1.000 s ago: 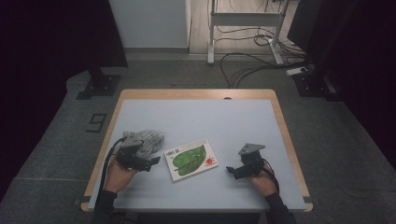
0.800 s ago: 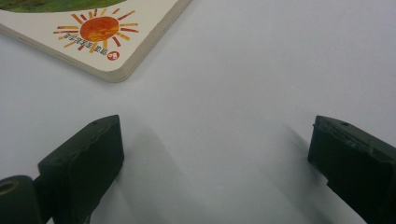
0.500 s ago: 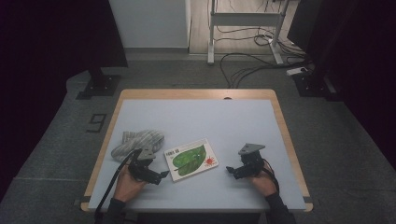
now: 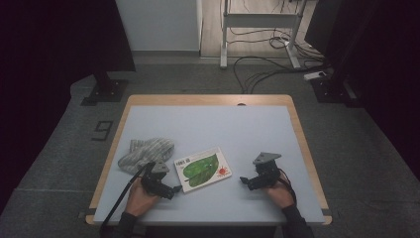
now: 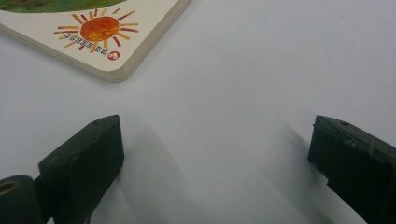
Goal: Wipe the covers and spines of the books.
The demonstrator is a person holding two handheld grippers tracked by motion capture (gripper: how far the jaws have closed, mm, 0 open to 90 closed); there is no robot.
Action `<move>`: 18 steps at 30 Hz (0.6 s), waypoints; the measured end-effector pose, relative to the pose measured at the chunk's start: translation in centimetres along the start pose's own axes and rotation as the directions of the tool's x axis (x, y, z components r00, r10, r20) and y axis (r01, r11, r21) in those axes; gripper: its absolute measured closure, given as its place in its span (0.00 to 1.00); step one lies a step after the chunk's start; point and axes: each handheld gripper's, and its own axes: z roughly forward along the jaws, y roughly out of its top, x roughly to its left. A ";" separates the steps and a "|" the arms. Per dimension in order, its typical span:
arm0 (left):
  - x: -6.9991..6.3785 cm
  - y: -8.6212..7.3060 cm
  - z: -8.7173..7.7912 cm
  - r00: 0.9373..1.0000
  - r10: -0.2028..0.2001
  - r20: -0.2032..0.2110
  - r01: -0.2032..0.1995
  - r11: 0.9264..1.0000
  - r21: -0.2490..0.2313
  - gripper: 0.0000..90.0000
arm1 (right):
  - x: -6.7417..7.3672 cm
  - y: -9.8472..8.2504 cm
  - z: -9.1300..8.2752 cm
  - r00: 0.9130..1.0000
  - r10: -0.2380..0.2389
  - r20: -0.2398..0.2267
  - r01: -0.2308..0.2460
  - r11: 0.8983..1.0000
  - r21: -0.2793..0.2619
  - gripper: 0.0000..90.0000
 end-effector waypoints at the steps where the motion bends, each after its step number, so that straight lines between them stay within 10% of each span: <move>1: 0.0 0.0 0.0 1.000 -0.001 0.001 0.001 1.000 -0.004 0.00 | 0.0 0.0 0.0 1.000 0.000 0.000 0.000 1.000 0.000 0.03; 18: -1.4 1.5 1.6 0.997 0.042 0.062 -0.042 0.999 -0.004 0.00 | -0.1 0.3 -0.1 1.000 -0.010 -0.020 0.010 1.000 0.012 0.07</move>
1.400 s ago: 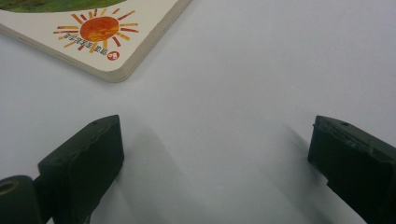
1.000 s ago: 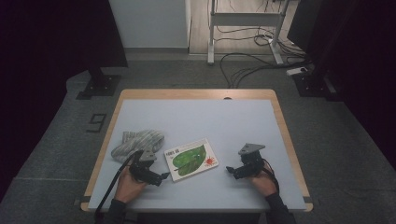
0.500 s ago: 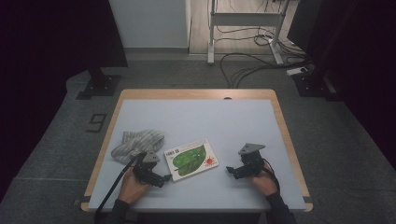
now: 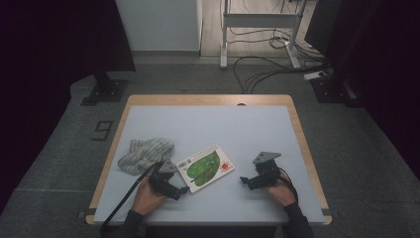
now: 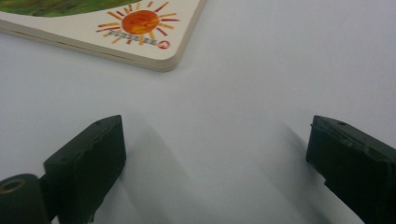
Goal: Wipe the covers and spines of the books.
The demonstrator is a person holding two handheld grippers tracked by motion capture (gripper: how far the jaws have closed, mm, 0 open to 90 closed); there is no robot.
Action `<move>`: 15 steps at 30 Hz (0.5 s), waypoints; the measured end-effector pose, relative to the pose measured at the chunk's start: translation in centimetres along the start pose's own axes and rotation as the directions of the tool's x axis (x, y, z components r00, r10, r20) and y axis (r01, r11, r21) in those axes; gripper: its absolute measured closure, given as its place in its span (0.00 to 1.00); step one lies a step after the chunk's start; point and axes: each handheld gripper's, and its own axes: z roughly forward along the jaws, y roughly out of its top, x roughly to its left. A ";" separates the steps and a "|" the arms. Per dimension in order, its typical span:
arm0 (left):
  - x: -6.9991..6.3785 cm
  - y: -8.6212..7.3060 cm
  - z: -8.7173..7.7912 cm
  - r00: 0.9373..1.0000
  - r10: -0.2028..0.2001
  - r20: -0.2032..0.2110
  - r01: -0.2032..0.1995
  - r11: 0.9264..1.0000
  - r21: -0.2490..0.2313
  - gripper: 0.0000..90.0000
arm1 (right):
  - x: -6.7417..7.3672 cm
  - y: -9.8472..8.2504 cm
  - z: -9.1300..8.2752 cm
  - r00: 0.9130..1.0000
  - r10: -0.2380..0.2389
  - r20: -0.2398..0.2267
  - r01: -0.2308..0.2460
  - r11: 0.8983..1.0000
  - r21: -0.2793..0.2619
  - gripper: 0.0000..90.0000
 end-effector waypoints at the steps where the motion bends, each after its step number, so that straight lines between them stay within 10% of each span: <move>1: 0.0 0.0 0.0 1.000 -0.001 -0.001 0.001 1.000 0.000 0.00 | 0.0 0.1 0.0 1.000 -0.010 0.000 0.010 1.000 0.002 0.08; 15: 0.0 0.1 0.2 1.000 -0.009 0.000 0.009 1.000 -0.001 0.00 | 0.0 3.4 0.7 0.999 -0.023 -0.025 0.022 1.000 -0.017 0.03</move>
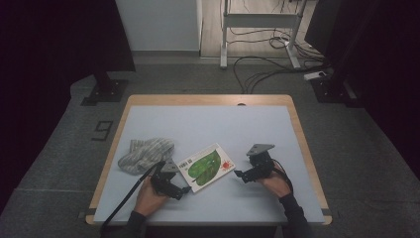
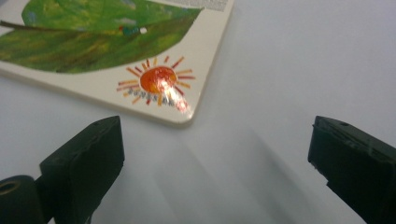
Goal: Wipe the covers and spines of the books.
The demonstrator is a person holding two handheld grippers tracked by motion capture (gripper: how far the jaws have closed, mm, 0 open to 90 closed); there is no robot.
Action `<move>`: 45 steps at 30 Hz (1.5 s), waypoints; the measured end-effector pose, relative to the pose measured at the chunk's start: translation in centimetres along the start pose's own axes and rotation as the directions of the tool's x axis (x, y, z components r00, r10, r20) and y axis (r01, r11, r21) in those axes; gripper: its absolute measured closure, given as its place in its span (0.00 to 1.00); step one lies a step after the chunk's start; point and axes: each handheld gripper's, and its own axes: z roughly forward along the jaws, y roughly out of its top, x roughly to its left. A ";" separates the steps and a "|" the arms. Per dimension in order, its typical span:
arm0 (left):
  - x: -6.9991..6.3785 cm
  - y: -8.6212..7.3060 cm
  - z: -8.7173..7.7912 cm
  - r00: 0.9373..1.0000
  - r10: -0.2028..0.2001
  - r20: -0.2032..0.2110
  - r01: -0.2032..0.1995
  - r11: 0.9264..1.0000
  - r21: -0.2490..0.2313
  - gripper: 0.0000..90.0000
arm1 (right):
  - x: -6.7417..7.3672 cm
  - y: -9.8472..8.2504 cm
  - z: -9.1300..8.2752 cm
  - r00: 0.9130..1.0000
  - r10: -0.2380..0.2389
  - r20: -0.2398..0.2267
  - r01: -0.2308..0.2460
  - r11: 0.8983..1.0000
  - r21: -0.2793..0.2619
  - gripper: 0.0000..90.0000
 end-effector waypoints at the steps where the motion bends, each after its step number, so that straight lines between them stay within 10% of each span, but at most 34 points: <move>1: 0.0 0.0 0.0 1.000 0.000 0.000 0.000 1.000 0.000 0.00 | 0.0 0.2 0.2 1.000 0.001 -0.001 -0.001 1.000 -0.001 0.02; 30: 0.0 0.0 0.0 1.000 0.000 0.001 0.000 1.000 -0.001 0.00 | -0.1 5.9 8.1 0.990 0.034 -0.140 -0.024 0.997 0.071 0.00; 45: 0.0 0.0 0.0 1.000 0.000 0.002 0.000 1.000 -0.001 0.00 | 0.7 7.0 9.1 0.985 0.069 -0.161 -0.056 0.995 0.084 0.00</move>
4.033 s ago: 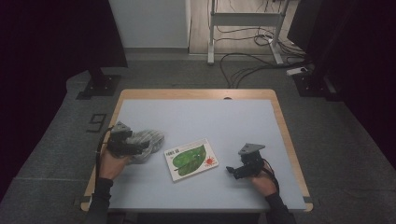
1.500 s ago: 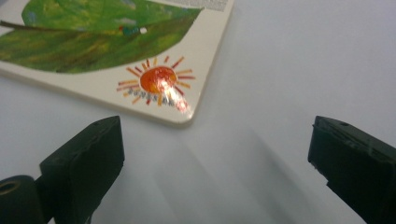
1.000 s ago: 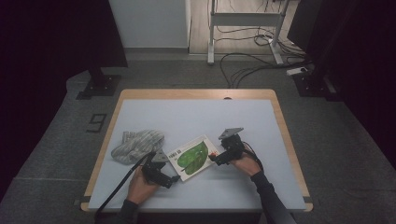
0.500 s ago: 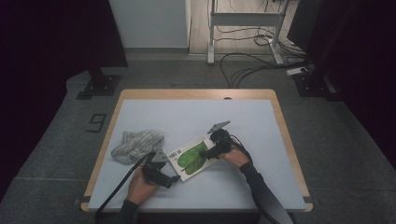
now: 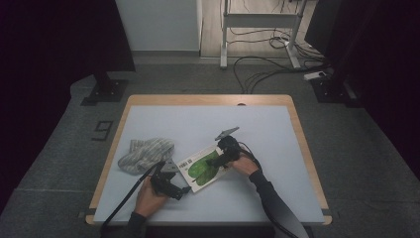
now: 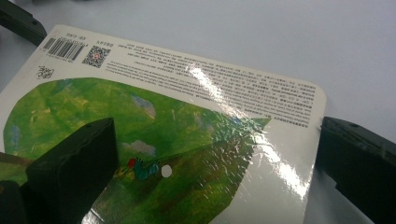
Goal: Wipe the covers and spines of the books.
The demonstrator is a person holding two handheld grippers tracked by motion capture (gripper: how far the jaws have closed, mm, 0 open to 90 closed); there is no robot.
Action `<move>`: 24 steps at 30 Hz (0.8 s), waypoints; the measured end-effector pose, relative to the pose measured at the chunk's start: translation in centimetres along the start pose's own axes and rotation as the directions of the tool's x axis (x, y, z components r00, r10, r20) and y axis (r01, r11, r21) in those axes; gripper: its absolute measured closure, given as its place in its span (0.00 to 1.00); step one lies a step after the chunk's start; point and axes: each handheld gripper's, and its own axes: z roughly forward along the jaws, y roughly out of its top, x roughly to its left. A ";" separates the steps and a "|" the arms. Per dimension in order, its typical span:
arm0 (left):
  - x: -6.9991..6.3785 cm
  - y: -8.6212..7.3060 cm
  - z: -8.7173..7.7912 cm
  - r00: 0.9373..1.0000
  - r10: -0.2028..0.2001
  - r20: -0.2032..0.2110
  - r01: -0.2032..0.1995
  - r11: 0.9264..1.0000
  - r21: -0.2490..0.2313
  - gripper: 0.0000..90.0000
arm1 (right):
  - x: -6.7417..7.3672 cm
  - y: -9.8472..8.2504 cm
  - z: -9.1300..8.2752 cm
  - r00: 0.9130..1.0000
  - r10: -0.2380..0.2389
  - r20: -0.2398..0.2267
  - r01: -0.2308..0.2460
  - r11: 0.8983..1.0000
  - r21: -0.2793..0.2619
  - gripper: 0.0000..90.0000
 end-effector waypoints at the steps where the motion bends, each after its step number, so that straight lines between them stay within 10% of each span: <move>1: 0.0 0.0 0.0 1.000 0.000 0.000 0.000 1.000 0.000 0.00 | 0.0 0.1 0.0 1.000 0.006 -0.004 -0.006 1.000 0.001 0.00; 24: 0.0 0.0 0.0 1.000 -0.001 0.001 0.001 1.000 0.000 0.00 | 0.7 0.9 -3.0 0.998 0.047 -0.045 -0.051 0.993 -0.102 0.00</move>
